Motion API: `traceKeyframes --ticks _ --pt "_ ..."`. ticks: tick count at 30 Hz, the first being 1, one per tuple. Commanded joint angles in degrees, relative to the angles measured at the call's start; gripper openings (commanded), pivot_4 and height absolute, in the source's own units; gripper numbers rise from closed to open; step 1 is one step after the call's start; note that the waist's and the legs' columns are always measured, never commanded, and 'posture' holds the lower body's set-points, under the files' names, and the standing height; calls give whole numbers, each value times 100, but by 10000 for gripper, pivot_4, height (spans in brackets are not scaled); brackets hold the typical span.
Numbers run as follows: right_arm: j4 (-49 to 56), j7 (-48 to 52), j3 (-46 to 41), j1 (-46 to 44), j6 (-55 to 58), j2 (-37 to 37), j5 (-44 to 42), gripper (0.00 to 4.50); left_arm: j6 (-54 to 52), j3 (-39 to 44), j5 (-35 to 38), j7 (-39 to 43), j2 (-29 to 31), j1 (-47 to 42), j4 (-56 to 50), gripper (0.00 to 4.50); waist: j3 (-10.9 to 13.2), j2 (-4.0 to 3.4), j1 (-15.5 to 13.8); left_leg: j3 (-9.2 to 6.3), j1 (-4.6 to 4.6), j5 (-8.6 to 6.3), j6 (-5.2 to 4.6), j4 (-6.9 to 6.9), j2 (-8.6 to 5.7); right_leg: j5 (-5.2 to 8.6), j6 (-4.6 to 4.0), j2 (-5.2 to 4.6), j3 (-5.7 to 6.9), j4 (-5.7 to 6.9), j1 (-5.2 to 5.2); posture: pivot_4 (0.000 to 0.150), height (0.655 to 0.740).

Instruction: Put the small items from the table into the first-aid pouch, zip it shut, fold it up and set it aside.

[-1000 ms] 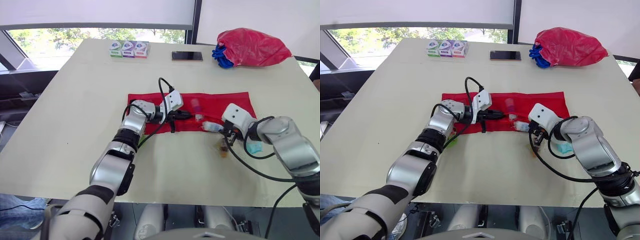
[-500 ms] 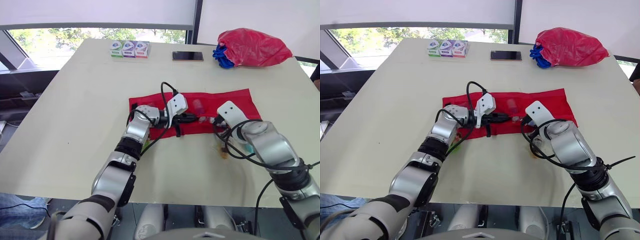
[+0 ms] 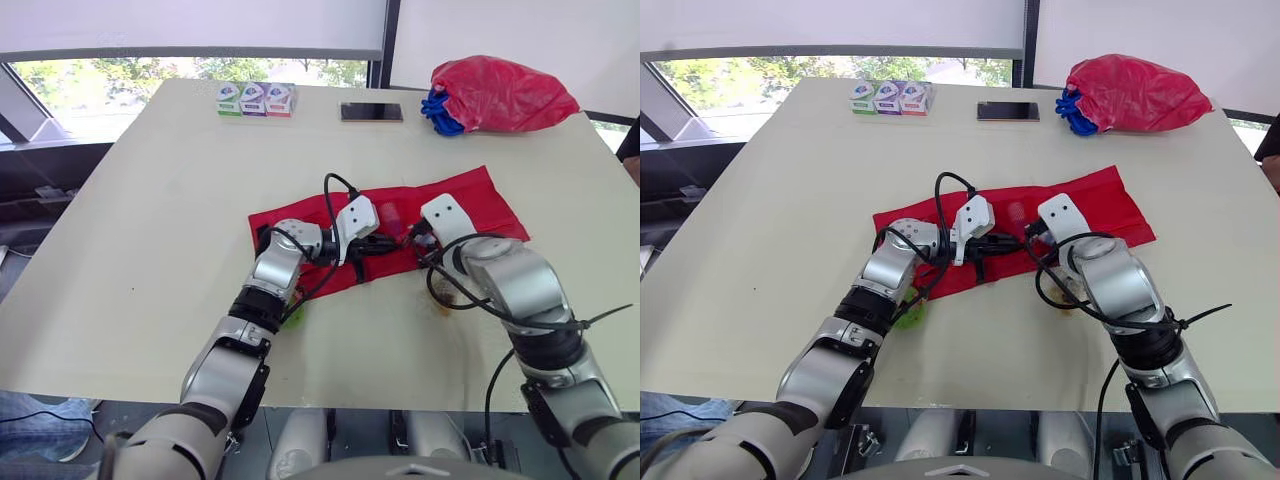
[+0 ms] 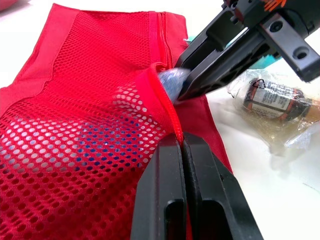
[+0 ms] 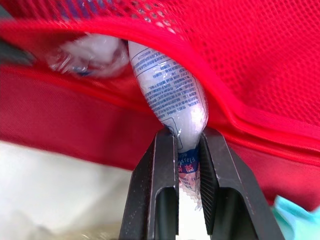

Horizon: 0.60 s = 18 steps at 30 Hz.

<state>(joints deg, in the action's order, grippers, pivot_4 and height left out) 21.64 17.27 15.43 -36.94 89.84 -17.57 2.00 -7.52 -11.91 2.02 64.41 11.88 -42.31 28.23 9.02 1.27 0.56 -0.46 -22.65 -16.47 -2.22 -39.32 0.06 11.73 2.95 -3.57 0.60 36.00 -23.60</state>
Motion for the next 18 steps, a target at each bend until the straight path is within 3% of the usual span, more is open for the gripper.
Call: traceKeyframes --ticks 1,12,18 --pt "163 -64 24 -155 -132 119 -130 4045 84 -85 101 35 -51 -121 -36 0 0 0 3 1 0 0 0 0 0 0 0 0 0 -1 0 1500 7400" --pt "-321 -363 -206 -193 -306 689 -233 4045 216 -120 134 267 71 -160 -17 0 -1 -1 24 2 3 0 0 3 1 0 0 2 -1 0 0 1500 7400" --pt "-354 -206 239 -324 -320 725 -453 4045 264 -127 134 305 59 -206 50 0 -1 -2 31 0 6 0 0 3 2 0 0 3 -1 2 0 1500 7400"
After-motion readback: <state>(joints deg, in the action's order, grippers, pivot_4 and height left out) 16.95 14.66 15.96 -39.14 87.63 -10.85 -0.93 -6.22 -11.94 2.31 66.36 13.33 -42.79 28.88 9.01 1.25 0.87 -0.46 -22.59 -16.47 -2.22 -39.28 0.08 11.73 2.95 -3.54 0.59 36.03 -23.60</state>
